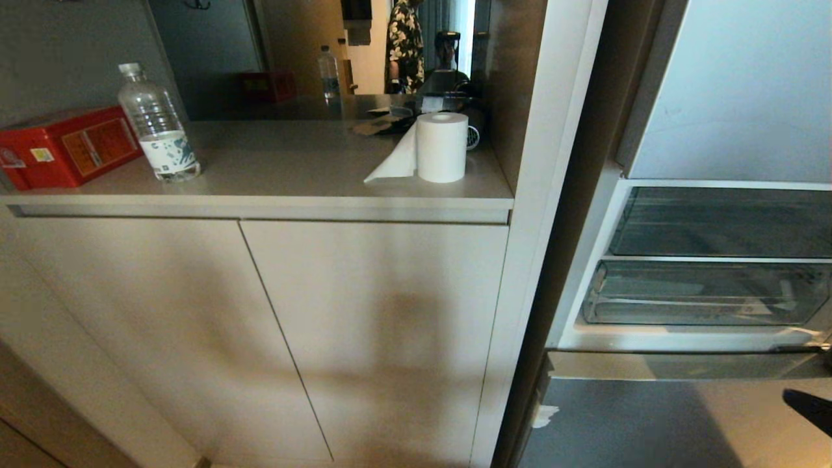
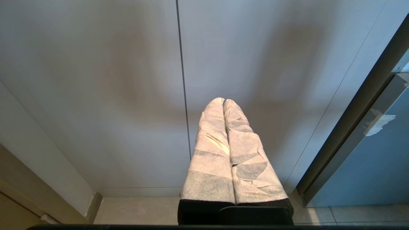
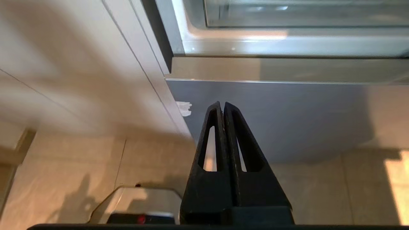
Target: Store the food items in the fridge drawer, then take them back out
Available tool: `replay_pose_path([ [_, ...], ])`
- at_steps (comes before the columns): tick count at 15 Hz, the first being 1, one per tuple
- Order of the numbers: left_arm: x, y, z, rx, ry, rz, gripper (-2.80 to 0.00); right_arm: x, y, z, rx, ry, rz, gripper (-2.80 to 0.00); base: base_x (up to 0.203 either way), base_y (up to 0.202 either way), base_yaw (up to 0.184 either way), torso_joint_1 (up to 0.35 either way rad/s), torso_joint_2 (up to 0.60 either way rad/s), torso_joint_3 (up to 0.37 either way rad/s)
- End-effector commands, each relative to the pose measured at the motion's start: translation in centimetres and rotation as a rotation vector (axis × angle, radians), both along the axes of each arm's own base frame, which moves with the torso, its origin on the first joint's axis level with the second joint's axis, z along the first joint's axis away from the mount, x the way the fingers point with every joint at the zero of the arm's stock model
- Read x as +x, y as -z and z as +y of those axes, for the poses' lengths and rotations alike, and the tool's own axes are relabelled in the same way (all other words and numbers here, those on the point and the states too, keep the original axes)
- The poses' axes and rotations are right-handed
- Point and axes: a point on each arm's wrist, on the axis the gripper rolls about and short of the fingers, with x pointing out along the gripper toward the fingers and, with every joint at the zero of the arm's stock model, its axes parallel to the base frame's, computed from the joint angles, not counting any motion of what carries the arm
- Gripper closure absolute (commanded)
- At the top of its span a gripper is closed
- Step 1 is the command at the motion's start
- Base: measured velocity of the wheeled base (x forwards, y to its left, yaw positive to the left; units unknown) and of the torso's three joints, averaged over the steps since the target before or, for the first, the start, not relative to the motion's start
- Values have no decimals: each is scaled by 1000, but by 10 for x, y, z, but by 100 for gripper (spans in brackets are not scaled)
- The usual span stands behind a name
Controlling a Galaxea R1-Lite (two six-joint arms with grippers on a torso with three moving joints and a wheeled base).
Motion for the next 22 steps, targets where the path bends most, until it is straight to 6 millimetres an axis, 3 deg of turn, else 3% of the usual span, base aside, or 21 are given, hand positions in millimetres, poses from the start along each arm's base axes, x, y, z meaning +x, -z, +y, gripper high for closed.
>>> replay_pose_path([
  [1, 0, 0, 0, 0, 0, 2, 0, 69, 31, 1, 4, -5, 180, 0, 0, 0, 0, 0, 0, 0],
  [4, 0, 0, 0, 0, 1, 2, 0, 117, 57, 2, 9, -13, 138, 0, 0, 0, 0, 0, 0, 0],
  [8, 0, 0, 0, 0, 0, 2, 0, 152, 90, 8, 13, -34, 17, 0, 0, 0, 0, 0, 0, 0],
  [9, 0, 0, 0, 0, 0, 2, 0, 157, 98, 10, 13, -40, -7, -280, 0, 0, 0, 0, 0, 0],
  [13, 0, 0, 0, 0, 0, 2, 0, 174, 118, 17, 34, -55, -86, -280, 0, 0, 0, 0, 0, 0],
  [22, 0, 0, 0, 0, 0, 2, 0, 199, 100, 20, 49, -54, -211, -280, 0, 0, 0, 0, 0, 0],
])
